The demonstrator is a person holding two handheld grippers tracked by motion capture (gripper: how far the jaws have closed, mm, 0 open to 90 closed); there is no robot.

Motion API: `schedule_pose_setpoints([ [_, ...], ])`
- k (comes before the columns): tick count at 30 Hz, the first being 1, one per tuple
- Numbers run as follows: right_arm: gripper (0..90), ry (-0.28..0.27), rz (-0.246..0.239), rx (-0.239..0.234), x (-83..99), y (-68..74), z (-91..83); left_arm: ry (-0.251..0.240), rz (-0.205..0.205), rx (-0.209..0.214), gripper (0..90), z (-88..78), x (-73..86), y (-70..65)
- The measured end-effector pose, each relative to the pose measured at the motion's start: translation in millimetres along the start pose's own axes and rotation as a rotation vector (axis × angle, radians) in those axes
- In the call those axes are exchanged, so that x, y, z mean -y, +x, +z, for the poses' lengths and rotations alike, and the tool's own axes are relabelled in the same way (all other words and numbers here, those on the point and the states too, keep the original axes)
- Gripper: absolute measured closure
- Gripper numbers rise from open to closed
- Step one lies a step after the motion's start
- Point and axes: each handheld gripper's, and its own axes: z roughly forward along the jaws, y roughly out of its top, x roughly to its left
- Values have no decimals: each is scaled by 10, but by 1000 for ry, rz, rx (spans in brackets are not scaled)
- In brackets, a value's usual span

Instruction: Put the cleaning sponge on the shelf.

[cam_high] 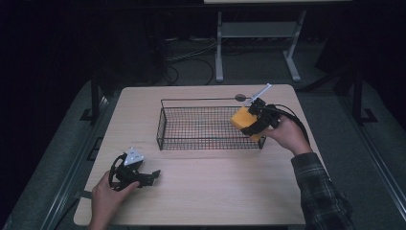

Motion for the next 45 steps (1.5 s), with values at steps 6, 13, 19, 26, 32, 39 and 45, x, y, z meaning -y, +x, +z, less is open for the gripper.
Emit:
schedule_pose_setpoints([
  [6, 229, 11, 5, -4, -55, -88, 90, 0, 0, 0, 127, 0, 0, 0],
  [13, 229, 18, 10, -4, -142, -153, 187, 0, 0, 0, 127, 0, 0, 0],
  [19, 229, 23, 6, 1, -196, -184, 277, 0, 0, 0, 127, 0, 0, 0],
  [26, 229, 29, 13, 11, -220, -229, 407, 0, 0, 0, 127, 0, 0, 0],
  [32, 228, 36, 13, 1, -218, -246, 500, 0, 0, 0, 127, 0, 0, 0],
  [39, 228, 52, 13, -6, -202, -240, 607, 0, 0, 0, 127, 0, 0, -1],
  [45, 227, 71, 13, -7, -168, -246, 686, 0, 0, 0, 127, 0, 0, 0],
])
